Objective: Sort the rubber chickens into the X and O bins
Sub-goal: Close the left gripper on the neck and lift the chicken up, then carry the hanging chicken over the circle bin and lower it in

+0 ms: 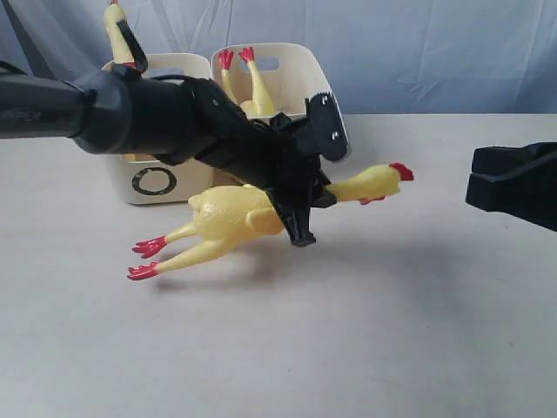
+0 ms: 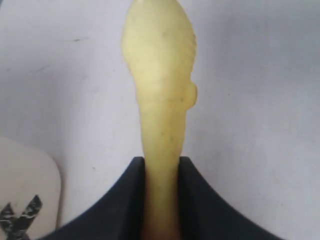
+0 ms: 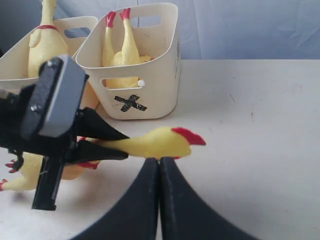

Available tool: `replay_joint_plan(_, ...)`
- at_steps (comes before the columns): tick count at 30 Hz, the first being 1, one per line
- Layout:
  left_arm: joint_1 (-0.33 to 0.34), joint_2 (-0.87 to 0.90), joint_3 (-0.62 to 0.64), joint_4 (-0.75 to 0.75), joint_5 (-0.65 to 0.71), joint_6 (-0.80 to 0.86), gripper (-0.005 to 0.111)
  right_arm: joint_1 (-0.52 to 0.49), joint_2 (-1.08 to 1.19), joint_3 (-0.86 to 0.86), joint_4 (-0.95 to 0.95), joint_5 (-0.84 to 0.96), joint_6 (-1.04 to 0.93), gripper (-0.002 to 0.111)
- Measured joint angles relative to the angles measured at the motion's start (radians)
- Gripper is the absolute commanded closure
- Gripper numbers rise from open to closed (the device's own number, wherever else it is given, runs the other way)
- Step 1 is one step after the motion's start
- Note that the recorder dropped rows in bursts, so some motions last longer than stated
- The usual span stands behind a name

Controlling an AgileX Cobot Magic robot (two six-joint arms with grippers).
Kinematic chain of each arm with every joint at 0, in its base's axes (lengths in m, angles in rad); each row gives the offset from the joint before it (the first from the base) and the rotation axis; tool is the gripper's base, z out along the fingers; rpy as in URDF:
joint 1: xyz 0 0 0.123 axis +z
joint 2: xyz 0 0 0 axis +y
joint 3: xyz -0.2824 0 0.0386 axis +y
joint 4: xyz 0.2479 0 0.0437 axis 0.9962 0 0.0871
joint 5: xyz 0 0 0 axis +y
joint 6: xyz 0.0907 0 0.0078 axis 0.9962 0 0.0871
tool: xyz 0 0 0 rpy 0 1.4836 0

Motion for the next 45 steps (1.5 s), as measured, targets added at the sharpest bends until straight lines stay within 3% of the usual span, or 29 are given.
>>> replay_joint_plan(10,0.007,-0.164,0.000,0.027,-0.048,-0.235,0.107,0.000,0.000,0.000,0.000,0.000,0.000,0.108)
replay_joint_plan(22,0.152,-0.342,0.000,0.020,0.008,-0.413,0.107,0.000,0.000,0.000,0.004,0.000,0.002,0.108)
replay_joint_plan(28,0.262,-0.415,0.000,-0.053,0.095,-0.422,0.107,0.000,0.000,0.000,0.004,0.000,0.002,0.108)
replay_joint_plan(36,0.467,-0.463,0.000,-0.213,0.201,-0.417,0.107,0.000,0.000,0.000,0.004,0.000,0.002,0.108)
replay_joint_plan(41,0.608,-0.465,0.000,-0.433,0.275,-0.357,0.107,0.000,0.000,0.000,0.004,0.000,0.002,0.108)
replay_joint_plan(45,0.726,-0.452,0.000,-0.691,0.359,-0.254,0.107,0.000,0.000,0.000,0.004,0.000,0.002,0.108)
